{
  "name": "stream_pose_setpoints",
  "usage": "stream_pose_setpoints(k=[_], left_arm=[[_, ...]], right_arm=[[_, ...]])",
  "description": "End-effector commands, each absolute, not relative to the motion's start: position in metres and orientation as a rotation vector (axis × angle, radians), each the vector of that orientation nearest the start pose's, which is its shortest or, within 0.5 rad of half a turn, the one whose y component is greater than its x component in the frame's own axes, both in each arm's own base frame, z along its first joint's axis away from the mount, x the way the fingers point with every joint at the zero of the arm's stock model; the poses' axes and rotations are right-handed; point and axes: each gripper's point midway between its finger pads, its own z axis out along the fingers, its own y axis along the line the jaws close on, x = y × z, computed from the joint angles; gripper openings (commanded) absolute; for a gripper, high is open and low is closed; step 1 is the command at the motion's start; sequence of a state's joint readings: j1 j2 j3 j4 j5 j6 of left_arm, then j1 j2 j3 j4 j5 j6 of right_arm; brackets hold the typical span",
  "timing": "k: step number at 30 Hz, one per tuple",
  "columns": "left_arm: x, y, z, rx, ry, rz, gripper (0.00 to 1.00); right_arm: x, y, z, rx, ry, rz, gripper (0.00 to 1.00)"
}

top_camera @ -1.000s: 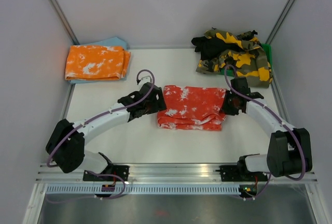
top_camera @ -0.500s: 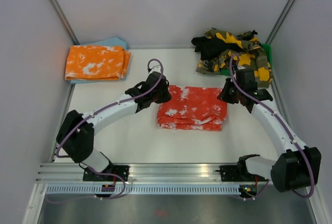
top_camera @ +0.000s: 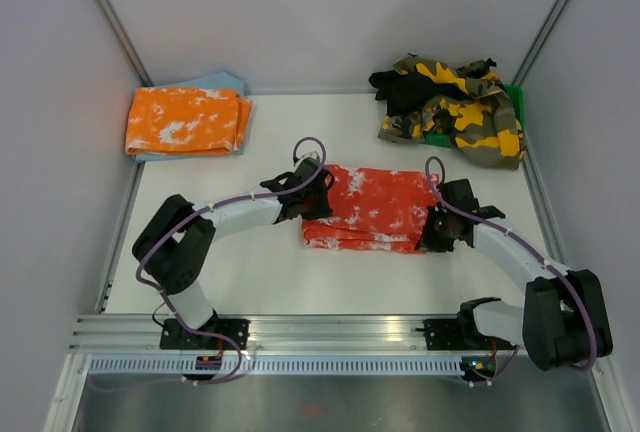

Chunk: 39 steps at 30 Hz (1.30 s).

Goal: Fold and stack the trousers
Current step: Neatly place the folded trousers to the corner

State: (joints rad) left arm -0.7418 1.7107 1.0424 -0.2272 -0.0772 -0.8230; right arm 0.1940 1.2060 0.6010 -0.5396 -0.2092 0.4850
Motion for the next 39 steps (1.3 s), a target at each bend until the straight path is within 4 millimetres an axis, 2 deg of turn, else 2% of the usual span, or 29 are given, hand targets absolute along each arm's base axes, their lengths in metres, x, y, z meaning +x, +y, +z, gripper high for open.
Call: stream_pose_setpoints(k=[1,2,4,5,6,8,9,10,11,12,13,14,15,16,18,20,21,23,24,25,26,27,29,31,38,39], left_arm=[[0.298,-0.289,0.042,-0.201,2.562,-0.511,0.02],[0.296,-0.287,0.038,-0.201,2.572,-0.499,0.02],[0.292,-0.291,0.037,-0.165,2.583,-0.523,0.03],[0.291,-0.294,0.040,-0.103,2.580,-0.541,0.04],[0.289,-0.300,0.046,-0.059,2.572,-0.588,0.06],[0.289,-0.304,0.069,0.024,2.519,-0.635,0.18],[0.289,-0.306,0.078,0.047,2.499,-0.655,0.24],[0.289,-0.305,0.098,0.067,2.455,-0.680,0.38],[0.290,-0.304,0.110,0.099,2.424,-0.683,0.46],[0.292,-0.302,0.122,0.104,2.395,-0.681,0.53],[0.292,-0.298,0.130,0.107,2.381,-0.672,0.67],[0.293,-0.294,0.152,0.109,2.328,-0.687,0.71],[0.294,-0.291,0.161,0.103,2.303,-0.689,0.77],[0.296,-0.284,0.168,0.085,2.289,-0.686,0.87],[0.297,-0.276,0.183,0.060,2.250,-0.700,0.96],[0.303,-0.262,0.179,0.010,2.248,-0.681,1.00],[0.307,-0.255,0.176,-0.017,2.253,-0.685,1.00],[0.310,-0.251,0.164,-0.056,2.260,-0.711,1.00],[0.309,-0.253,0.158,-0.053,2.271,-0.750,1.00],[0.312,-0.251,0.153,-0.068,2.268,-0.757,1.00],[0.310,-0.248,0.141,-0.076,2.282,-0.752,1.00],[0.314,-0.251,0.140,-0.076,2.267,-0.771,1.00],[0.317,-0.251,0.121,-0.067,2.302,-0.751,1.00],[0.321,-0.253,0.104,-0.051,2.332,-0.731,1.00],[0.322,-0.258,0.067,-0.086,2.374,-0.743,0.99],[0.324,-0.257,0.062,-0.098,2.381,-0.729,0.99]], right_arm=[[0.209,0.096,0.026,0.419,2.783,0.444,0.00],[0.208,0.095,0.023,0.427,2.804,0.427,0.00],[0.216,0.101,0.031,0.407,2.803,0.460,0.00],[0.219,0.104,0.038,0.392,2.793,0.485,0.00],[0.234,0.110,0.058,0.366,2.744,0.529,0.01],[0.246,0.114,0.091,0.322,2.667,0.562,0.08],[0.263,0.118,0.123,0.291,2.585,0.589,0.18],[0.270,0.119,0.145,0.259,2.531,0.598,0.24],[0.274,0.119,0.160,0.242,2.504,0.602,0.30],[0.287,0.121,0.192,0.212,2.426,0.614,0.41],[0.292,0.120,0.204,0.201,2.398,0.603,0.46],[0.301,0.115,0.223,0.198,2.353,0.561,0.51],[0.306,0.110,0.226,0.209,2.339,0.527,0.59],[0.312,0.105,0.223,0.228,2.344,0.487,0.66],[0.321,0.089,0.215,0.290,2.347,0.413,0.81],[0.330,0.080,0.196,0.357,2.365,0.390,0.86],[0.329,0.068,0.177,0.411,2.395,0.375,0.91],[0.333,0.061,0.159,0.451,2.397,0.385,0.92],[0.327,0.055,0.140,0.480,2.429,0.380,0.93],[0.325,0.053,0.129,0.488,2.448,0.372,0.93],[0.328,0.053,0.124,0.485,2.438,0.374,0.93],[0.321,0.055,0.108,0.478,2.469,0.383,0.93],[0.316,0.060,0.091,0.459,2.472,0.419,0.93],[0.315,0.061,0.083,0.468,2.463,0.429,0.93],[0.319,0.075,0.060,0.479,2.421,0.548,0.88],[0.315,0.077,0.050,0.489,2.450,0.556,0.88]])
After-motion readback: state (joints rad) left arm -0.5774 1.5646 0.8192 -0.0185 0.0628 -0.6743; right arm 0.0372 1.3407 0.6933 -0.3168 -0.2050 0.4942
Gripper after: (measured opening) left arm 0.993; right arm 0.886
